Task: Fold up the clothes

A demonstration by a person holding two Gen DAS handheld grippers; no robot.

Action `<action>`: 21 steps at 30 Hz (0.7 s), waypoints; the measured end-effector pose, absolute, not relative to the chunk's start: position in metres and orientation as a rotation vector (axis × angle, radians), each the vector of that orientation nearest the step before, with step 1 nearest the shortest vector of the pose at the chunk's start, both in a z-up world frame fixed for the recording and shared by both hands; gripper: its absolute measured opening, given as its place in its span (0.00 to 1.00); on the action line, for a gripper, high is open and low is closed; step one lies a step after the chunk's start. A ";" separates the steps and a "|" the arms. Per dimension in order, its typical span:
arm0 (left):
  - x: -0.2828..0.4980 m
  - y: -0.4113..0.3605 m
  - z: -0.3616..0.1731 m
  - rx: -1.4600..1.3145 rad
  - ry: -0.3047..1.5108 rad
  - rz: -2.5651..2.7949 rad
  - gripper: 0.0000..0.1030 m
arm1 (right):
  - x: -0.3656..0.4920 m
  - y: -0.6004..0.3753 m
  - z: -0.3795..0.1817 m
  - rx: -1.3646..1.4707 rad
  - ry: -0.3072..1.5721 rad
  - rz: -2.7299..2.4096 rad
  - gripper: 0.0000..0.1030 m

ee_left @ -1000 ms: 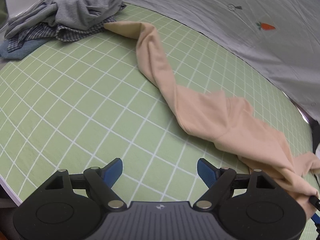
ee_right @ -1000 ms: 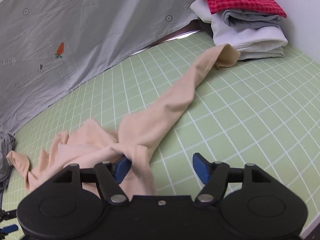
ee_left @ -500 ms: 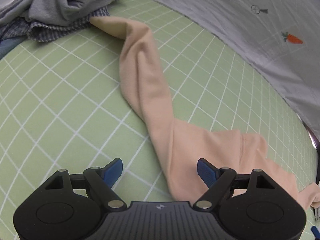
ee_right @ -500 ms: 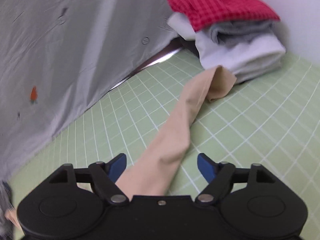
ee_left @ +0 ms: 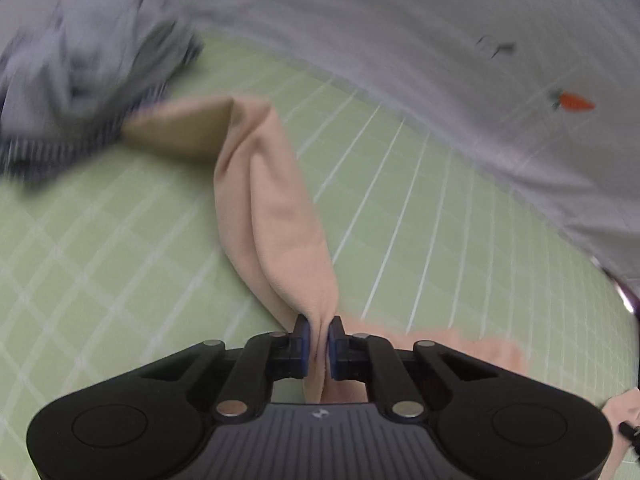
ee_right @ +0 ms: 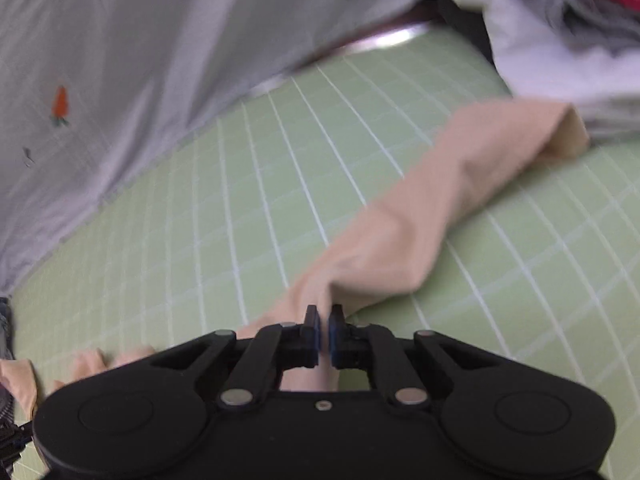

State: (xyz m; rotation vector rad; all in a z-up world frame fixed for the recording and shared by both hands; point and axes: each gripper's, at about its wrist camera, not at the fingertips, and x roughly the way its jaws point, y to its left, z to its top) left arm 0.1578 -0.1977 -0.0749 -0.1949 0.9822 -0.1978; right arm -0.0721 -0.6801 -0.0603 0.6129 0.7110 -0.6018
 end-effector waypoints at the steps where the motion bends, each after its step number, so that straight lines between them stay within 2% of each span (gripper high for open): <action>1: 0.166 -0.201 -0.062 -0.184 0.939 -0.213 0.10 | -0.069 -0.683 -0.054 0.600 0.693 -0.593 0.05; 4: 0.201 -0.211 -0.019 -0.189 0.777 -0.244 0.10 | -0.062 -0.701 -0.029 0.587 0.588 -0.604 0.05; 5: 0.213 -0.213 -0.013 -0.206 0.738 -0.264 0.14 | -0.061 -0.714 -0.015 0.599 0.516 -0.633 0.05; 8: 0.235 -0.241 -0.012 -0.222 0.721 -0.315 0.32 | -0.050 -0.745 0.002 0.577 0.387 -0.757 0.08; 9: 0.233 -0.251 -0.016 -0.199 0.727 -0.292 0.44 | -0.043 -0.745 -0.002 0.519 0.440 -0.804 0.14; 10: 0.231 -0.259 -0.021 -0.177 0.735 -0.273 0.53 | -0.036 -0.745 -0.006 0.458 0.496 -0.851 0.33; 11: 0.224 -0.264 -0.029 -0.155 0.750 -0.273 0.65 | -0.029 -0.745 -0.011 0.396 0.553 -0.896 0.41; 13: 0.208 -0.266 -0.050 -0.129 0.812 -0.298 0.66 | -0.028 -0.739 -0.020 0.330 0.614 -0.920 0.45; 14: 0.200 -0.266 -0.061 -0.119 0.851 -0.311 0.66 | -0.035 -0.731 -0.028 0.362 0.626 -0.894 0.53; 15: 0.190 -0.266 -0.072 -0.109 0.891 -0.324 0.66 | -0.043 -0.723 -0.035 0.395 0.638 -0.866 0.56; 21: 0.137 -0.288 -0.126 0.013 1.043 -0.486 0.66 | -0.077 -0.662 -0.079 0.455 0.775 -0.773 0.57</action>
